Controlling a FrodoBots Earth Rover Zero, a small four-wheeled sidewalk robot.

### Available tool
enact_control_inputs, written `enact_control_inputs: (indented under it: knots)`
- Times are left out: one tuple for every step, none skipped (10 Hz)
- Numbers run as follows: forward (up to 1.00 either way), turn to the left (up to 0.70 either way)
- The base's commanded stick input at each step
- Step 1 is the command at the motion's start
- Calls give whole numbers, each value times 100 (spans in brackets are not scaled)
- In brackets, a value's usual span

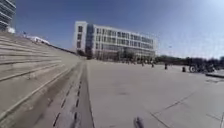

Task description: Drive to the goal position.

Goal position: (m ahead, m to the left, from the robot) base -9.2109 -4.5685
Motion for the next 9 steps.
enact_control_inputs:
  knots:
    - [0,-100]
    - [0,-100]
    - [0,-100]
    - [0,-100]
    - [44,-74]
    - [100,-40]
    - [100,-40]
    - [100,-40]
    - [100,-40]
